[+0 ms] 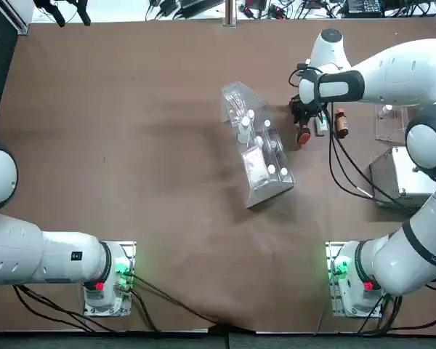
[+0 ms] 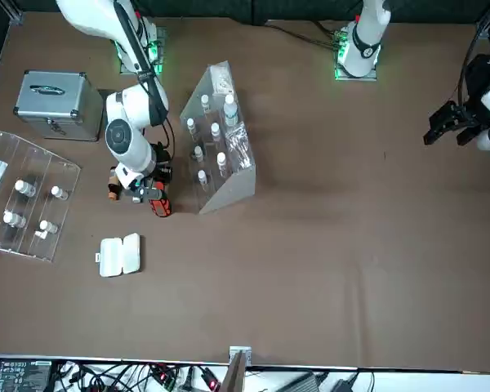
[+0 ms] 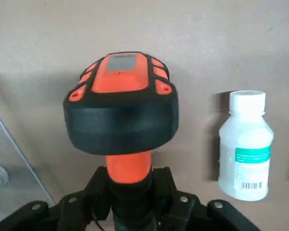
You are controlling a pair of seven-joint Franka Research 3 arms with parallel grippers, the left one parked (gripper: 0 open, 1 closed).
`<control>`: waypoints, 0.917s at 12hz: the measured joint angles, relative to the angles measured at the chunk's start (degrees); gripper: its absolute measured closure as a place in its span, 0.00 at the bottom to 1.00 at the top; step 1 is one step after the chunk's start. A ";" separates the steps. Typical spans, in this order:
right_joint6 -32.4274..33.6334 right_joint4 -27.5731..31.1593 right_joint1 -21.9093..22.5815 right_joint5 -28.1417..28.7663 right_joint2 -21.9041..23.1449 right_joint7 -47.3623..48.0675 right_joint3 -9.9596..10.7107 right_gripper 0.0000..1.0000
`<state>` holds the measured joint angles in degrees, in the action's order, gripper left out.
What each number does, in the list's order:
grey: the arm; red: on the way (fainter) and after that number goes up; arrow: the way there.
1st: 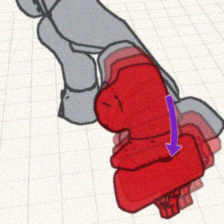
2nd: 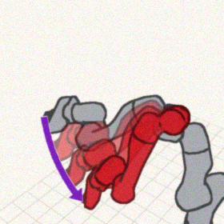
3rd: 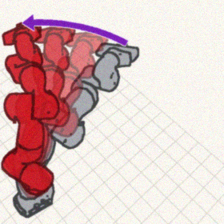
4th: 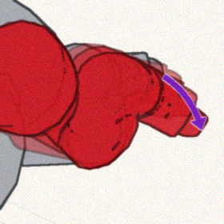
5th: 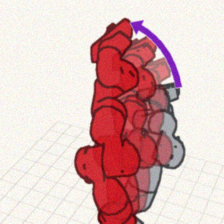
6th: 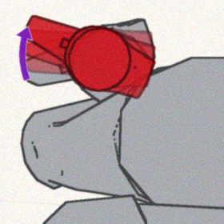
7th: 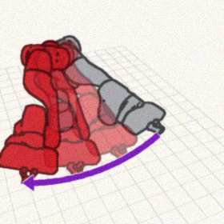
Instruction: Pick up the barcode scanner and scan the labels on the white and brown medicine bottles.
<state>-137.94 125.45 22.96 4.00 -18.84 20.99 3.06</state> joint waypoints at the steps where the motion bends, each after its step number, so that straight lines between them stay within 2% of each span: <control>1: -0.03 0.00 0.00 0.00 -0.18 0.00 0.00 0.56; 5: -0.09 0.00 0.29 -0.04 -0.45 0.00 0.00 0.55; 6: -0.11 0.00 0.50 -0.04 -0.49 0.00 0.00 0.50; 10: -0.34 -0.47 1.01 -0.05 -0.07 0.00 0.00 0.07; 11: -0.44 -0.78 1.03 -0.05 0.44 0.00 0.00 0.00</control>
<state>-138.38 124.67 23.99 3.95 -18.39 20.98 3.06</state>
